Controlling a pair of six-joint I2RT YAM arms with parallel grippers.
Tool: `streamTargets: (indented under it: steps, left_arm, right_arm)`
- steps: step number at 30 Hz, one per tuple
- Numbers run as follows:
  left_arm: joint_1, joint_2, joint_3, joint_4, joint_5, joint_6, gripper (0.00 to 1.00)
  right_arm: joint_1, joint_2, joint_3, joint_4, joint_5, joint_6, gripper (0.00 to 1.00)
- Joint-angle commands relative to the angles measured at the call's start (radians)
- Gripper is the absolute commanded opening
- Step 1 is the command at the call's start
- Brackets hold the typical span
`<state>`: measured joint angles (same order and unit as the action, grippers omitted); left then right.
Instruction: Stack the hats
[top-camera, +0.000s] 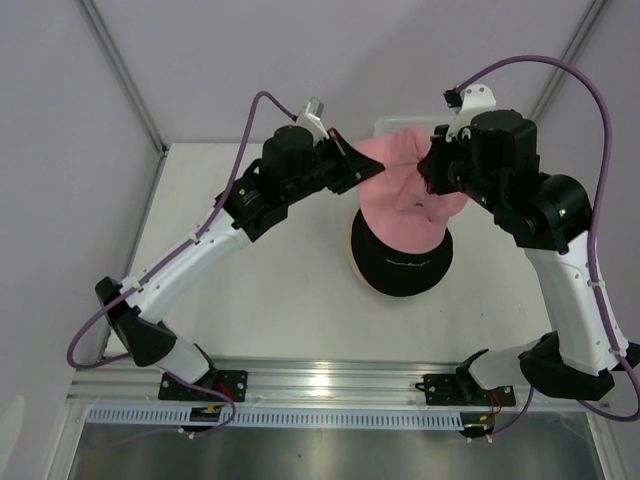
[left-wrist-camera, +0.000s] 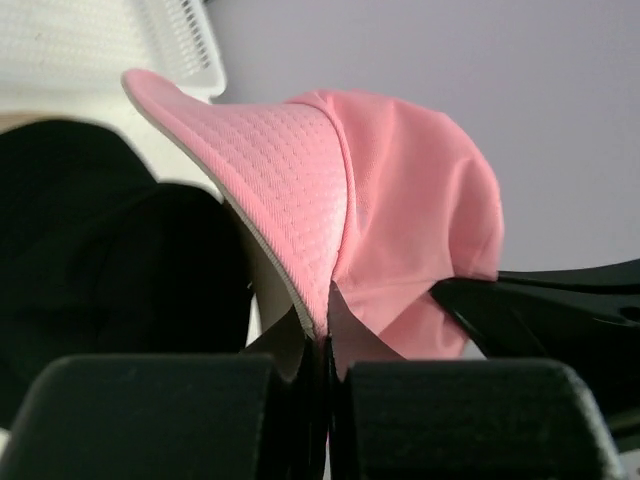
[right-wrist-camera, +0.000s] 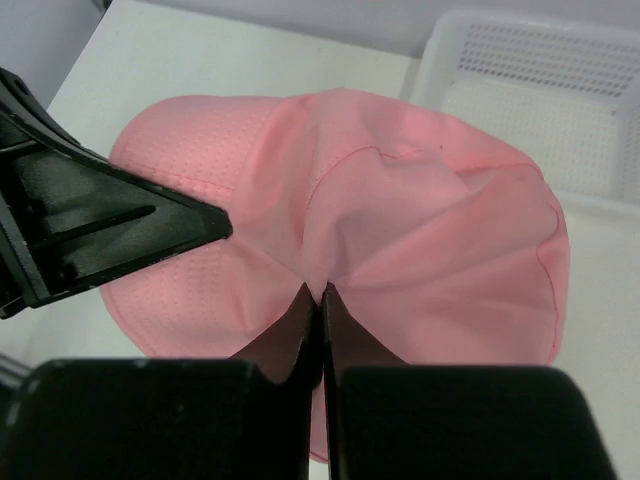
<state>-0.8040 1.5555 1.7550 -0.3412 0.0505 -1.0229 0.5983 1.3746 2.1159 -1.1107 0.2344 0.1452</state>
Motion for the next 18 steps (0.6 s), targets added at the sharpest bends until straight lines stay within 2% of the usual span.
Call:
streamTargets:
  steps: [1, 2, 3, 5, 6, 7, 8, 9, 11, 14, 15, 18]
  left_arm:
    - [-0.001, -0.101, -0.097, -0.027, -0.11, -0.009, 0.01]
    - [-0.001, -0.129, -0.116, -0.033, -0.11, -0.011, 0.01]
    - [0.0, -0.144, -0.176, -0.036, -0.103, -0.012, 0.01]
    - [0.002, -0.17, -0.221, -0.027, -0.081, -0.022, 0.01]
    - [0.006, -0.196, -0.301, 0.003, -0.065, -0.029, 0.01]
    - [0.009, -0.209, -0.328, 0.019, -0.046, -0.029, 0.01]
    - [0.012, -0.219, -0.377, 0.036, -0.023, -0.029, 0.01]
    - [0.014, -0.242, -0.425, 0.08, -0.014, -0.02, 0.01]
    - [0.019, -0.256, -0.487, 0.125, -0.008, -0.008, 0.01]
    - [0.037, -0.236, -0.528, 0.171, 0.026, -0.002, 0.01]
    - [0.042, -0.224, -0.526, 0.177, 0.046, -0.011, 0.01]
    - [0.055, -0.181, -0.509, 0.195, 0.061, -0.002, 0.01]
  right_arm:
    - [0.012, -0.052, -0.014, -0.026, -0.037, 0.036, 0.02]
    - [0.012, -0.063, -0.023, -0.028, -0.04, 0.039, 0.07]
    - [0.012, -0.087, -0.034, -0.025, -0.043, 0.045, 0.24]
    - [0.014, -0.117, -0.071, 0.0, -0.055, 0.051, 0.46]
    - [0.014, -0.146, -0.083, 0.011, -0.055, 0.066, 0.67]
    - [0.012, -0.158, -0.097, 0.034, -0.052, 0.074, 0.77]
    - [0.014, -0.17, -0.097, 0.04, -0.043, 0.086, 0.92]
    - [0.012, -0.186, -0.094, 0.045, -0.008, 0.109, 0.99]
    - [0.012, -0.203, -0.085, 0.049, 0.048, 0.128, 0.99]
    - [0.011, -0.232, -0.099, 0.048, 0.212, 0.169, 0.99]
    - [0.009, -0.242, -0.128, 0.051, 0.286, 0.183, 1.0]
    - [-0.034, -0.287, -0.262, 0.125, 0.329, 0.212, 0.99]
